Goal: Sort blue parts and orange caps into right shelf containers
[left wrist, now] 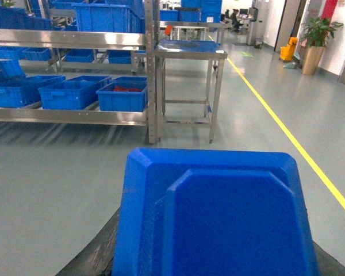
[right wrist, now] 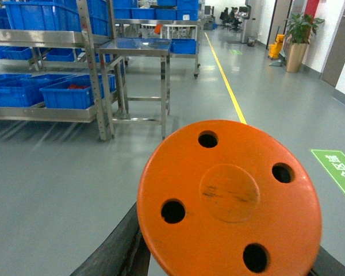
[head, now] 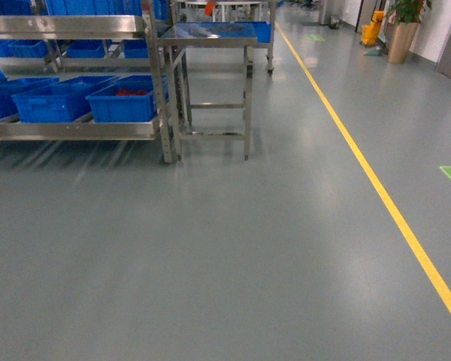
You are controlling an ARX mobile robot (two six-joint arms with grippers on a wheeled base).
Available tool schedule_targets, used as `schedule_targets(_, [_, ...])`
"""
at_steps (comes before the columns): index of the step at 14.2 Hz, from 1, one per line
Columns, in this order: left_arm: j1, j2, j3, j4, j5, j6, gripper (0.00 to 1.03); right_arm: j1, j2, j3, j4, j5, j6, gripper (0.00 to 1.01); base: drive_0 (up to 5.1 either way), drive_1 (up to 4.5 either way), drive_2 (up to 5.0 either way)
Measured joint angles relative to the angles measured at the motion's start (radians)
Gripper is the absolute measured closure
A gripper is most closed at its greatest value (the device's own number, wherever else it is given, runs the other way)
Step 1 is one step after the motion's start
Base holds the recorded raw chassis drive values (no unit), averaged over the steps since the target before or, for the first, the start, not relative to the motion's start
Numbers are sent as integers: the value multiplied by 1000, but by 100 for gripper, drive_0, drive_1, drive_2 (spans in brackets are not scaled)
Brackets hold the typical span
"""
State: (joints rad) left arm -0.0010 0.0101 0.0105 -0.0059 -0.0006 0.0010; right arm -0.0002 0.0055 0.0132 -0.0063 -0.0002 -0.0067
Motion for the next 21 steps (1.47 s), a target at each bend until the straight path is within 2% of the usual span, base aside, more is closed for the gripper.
schedule_targets(21, [0, 0, 0, -2, 1, 0, 60, 0, 0, 0, -2, 0, 0, 58, -1, 433, -434])
